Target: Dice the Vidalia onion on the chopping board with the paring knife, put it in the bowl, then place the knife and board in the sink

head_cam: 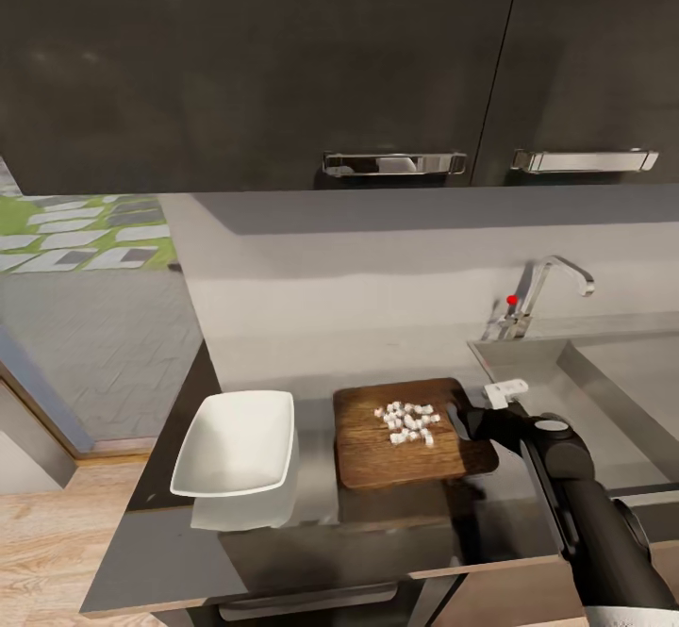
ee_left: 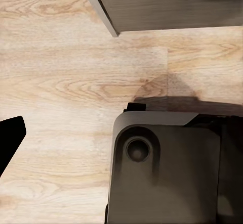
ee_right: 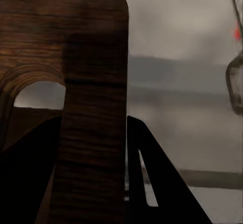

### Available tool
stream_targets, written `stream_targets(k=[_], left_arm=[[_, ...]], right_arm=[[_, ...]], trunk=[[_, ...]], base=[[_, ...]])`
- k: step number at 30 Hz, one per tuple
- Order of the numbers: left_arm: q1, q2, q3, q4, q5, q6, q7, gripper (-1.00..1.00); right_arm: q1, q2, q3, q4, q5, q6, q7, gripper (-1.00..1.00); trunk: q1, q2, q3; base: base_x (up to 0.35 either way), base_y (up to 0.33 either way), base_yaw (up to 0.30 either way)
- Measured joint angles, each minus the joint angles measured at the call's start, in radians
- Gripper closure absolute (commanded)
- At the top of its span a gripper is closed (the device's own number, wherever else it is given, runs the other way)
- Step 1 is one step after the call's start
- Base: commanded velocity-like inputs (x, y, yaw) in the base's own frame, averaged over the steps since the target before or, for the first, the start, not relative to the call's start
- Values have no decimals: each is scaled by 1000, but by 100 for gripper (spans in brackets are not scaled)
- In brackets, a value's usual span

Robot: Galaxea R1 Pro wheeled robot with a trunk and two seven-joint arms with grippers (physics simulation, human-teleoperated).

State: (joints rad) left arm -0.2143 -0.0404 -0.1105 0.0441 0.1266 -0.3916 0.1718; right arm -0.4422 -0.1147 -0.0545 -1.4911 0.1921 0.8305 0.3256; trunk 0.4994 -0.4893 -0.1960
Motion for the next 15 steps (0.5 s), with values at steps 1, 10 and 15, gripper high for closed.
stream_targets(k=[1,10,15], left_arm=[[0,0,0,0,0,0,0,-100],[0,1,0,1,0,-1,0,-100],[0,1,0,1,0,0,-1,-100]], right_arm=[[-6,3,1,-6,-3,0,0,100],[-58,7,2,-57,-2,0,0,100],[-86,7,2,-86,-3,1,-1,100]], trunk=[[0,0,0],[0,0,0],[0,0,0]], base=[[0,0,0],[0,0,0],[0,0,0]])
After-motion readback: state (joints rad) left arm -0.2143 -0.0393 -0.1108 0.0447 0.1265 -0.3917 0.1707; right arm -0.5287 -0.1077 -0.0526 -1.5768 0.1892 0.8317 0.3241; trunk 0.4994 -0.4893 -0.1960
